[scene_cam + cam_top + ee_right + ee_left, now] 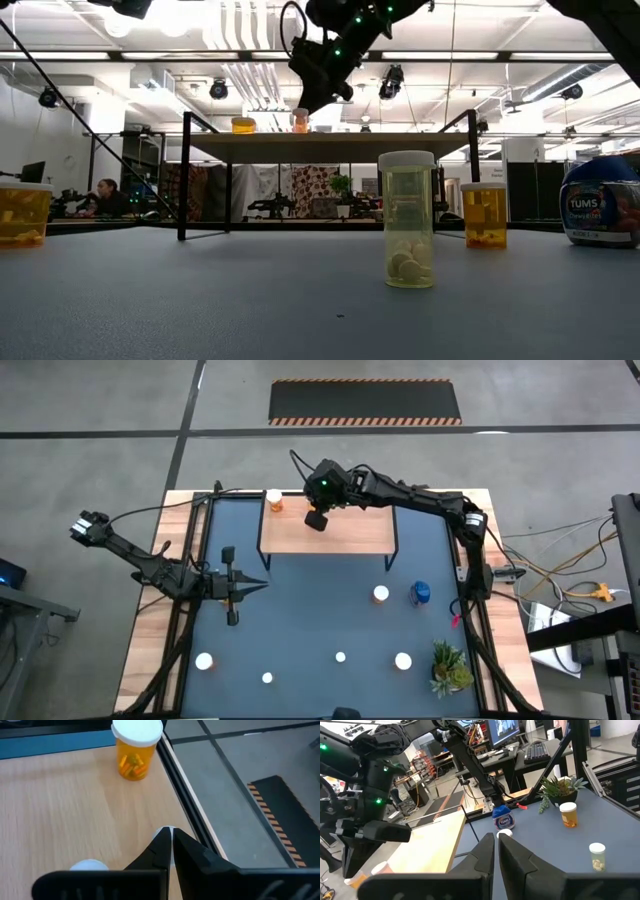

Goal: Pick and place medicine bottles onto shelf by color
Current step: Adjust the small pill bottles

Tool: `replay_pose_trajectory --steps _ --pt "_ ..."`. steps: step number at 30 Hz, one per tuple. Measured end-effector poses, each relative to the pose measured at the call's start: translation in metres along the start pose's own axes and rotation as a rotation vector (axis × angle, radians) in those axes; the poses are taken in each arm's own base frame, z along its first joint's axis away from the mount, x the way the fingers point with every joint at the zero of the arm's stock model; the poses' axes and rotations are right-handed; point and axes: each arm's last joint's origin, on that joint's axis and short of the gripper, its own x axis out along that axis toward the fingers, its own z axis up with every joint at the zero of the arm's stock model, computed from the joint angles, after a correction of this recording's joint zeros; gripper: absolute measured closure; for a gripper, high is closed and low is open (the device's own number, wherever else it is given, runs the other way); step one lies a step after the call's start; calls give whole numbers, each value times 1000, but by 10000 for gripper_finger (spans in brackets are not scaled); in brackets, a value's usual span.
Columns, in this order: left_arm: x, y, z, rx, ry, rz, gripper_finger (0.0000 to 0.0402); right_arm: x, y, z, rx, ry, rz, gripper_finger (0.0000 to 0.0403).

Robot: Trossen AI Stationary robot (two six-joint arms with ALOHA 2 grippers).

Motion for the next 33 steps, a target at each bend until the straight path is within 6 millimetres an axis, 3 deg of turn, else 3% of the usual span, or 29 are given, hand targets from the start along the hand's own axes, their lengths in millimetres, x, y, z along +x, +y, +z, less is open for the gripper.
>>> replay_pose_trajectory --steps 33 --pt "0 0 0 1 1 0 393 -8 -2 3 -13 -22 -28 390"
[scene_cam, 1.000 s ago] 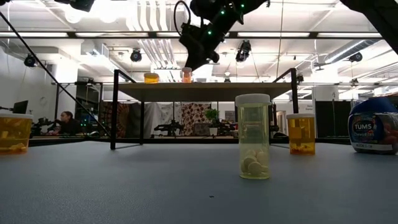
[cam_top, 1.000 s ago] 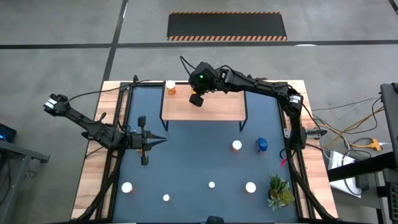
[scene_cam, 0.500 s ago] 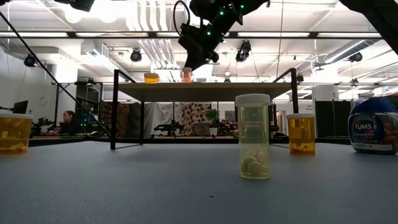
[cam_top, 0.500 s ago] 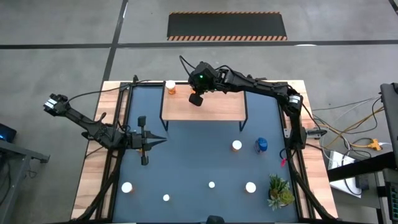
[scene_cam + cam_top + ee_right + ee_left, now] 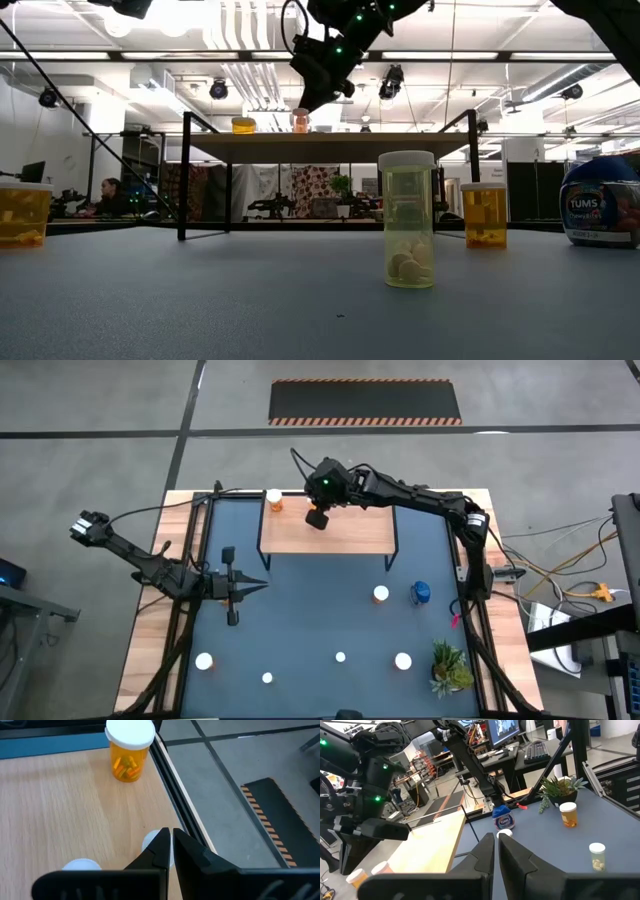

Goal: Pick and place medicine bottles onto shelf by color
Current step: Adjust the small pill bottles

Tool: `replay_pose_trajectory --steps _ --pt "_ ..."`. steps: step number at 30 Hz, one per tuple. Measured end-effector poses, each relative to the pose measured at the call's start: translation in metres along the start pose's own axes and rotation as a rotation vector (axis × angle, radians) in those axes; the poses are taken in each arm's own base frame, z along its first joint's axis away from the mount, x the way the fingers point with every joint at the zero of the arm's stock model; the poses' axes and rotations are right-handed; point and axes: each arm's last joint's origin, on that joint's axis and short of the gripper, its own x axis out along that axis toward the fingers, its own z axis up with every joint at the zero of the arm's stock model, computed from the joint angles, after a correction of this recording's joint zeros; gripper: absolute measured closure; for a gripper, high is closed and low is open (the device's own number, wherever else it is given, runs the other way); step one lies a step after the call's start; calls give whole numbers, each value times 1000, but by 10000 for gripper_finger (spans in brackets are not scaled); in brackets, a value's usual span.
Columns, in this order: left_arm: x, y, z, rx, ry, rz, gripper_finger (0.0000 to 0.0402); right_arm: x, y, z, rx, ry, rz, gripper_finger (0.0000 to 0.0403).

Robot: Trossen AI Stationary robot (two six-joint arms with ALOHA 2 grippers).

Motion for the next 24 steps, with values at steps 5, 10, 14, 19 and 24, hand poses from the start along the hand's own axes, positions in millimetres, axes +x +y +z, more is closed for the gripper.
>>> replay_pose_trajectory --steps 5,10,14,19,24 --pt "0 0 0 0 0 0 393 0 1 -2 4 25 6 390" --pt "0 0 0 1 0 0 393 1 2 -4 5 34 7 390" --pt "0 0 0 1 0 0 393 6 2 -5 4 40 -10 390" --pt "0 0 0 1 0 0 393 11 3 -5 27 32 -17 390" --pt "0 0 0 1 0 0 393 13 2 -5 39 26 -40 390"
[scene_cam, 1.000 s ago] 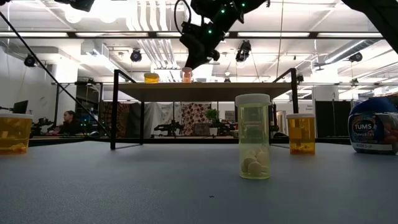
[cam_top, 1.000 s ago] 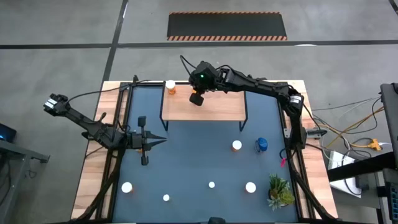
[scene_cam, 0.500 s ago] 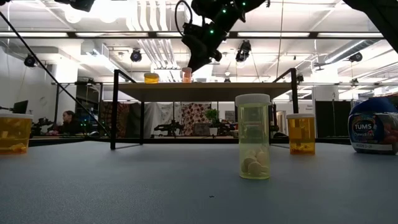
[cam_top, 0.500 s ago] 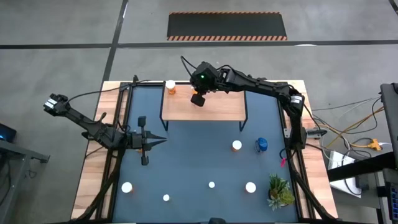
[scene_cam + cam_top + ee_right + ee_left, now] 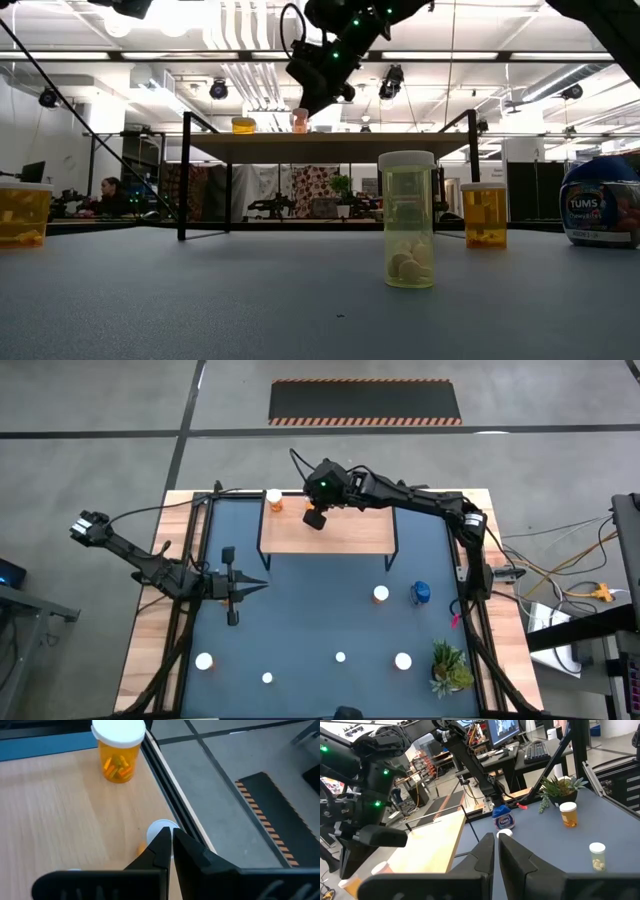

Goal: Pick and place medicine bottles onto shelf by color
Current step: Adjust the small pill bottles

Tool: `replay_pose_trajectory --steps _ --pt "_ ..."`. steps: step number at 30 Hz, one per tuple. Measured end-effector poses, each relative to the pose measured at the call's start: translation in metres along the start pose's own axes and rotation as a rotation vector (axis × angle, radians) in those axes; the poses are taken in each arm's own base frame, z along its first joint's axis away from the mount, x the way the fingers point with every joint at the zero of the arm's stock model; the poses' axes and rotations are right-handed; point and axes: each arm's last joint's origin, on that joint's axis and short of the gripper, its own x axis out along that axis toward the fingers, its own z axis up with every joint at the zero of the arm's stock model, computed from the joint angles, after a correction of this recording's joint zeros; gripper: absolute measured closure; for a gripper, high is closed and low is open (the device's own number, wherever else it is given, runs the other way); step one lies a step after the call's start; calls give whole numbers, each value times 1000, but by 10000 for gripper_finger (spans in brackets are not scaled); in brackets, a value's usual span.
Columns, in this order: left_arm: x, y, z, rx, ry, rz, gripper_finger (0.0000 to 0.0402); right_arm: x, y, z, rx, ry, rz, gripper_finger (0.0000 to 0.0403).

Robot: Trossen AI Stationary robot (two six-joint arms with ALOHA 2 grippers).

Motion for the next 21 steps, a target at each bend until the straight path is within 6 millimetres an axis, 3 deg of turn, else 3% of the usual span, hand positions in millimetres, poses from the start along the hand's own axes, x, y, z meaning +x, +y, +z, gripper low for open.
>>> replay_pose_trajectory --steps 21 --pt "0 0 0 -1 0 1 393 -8 -1 3 -47 -12 -19 390"
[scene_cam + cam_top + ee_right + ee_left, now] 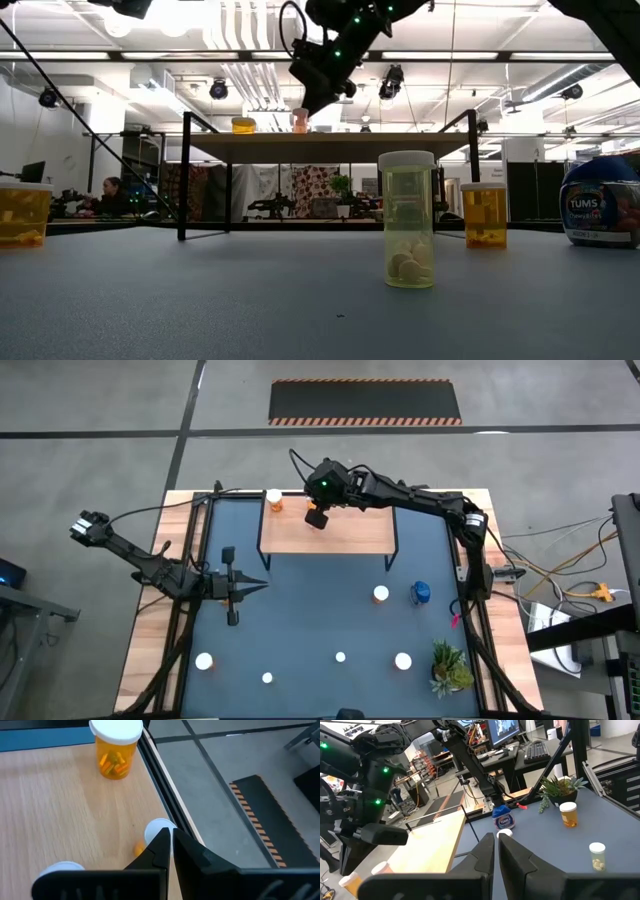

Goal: Pick and place medicine bottles onto shelf by color
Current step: Adjust the small pill bottles

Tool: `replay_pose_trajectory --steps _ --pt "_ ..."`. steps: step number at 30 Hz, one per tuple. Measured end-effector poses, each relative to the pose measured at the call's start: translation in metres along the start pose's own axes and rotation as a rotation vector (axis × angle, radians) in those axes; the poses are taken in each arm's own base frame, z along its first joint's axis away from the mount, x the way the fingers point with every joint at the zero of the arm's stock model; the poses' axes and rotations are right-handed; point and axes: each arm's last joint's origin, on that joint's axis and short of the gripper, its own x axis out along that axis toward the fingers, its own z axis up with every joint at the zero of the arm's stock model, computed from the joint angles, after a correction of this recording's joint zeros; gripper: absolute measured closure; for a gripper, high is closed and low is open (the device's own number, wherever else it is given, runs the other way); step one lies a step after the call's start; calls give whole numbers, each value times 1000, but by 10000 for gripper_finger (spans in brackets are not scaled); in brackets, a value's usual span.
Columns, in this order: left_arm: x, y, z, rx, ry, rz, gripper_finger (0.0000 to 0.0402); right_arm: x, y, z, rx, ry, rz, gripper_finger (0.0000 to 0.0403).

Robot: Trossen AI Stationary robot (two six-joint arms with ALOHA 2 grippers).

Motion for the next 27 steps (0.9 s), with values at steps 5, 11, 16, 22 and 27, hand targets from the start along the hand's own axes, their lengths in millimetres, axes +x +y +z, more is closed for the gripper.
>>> replay_pose_trajectory --steps 5,11,16,22,27 --pt "0 0 0 0 0 0 393 -1 1 1 -1 -7 2 390" --pt "0 0 0 0 0 0 393 -16 7 6 -9 -32 13 390" --pt "0 0 0 0 0 0 393 -41 12 9 -19 -19 37 390" --pt "0 0 0 0 1 0 393 -53 14 -9 -26 167 95 390" --pt "0 0 0 0 0 0 393 -39 24 -24 -10 258 183 390"
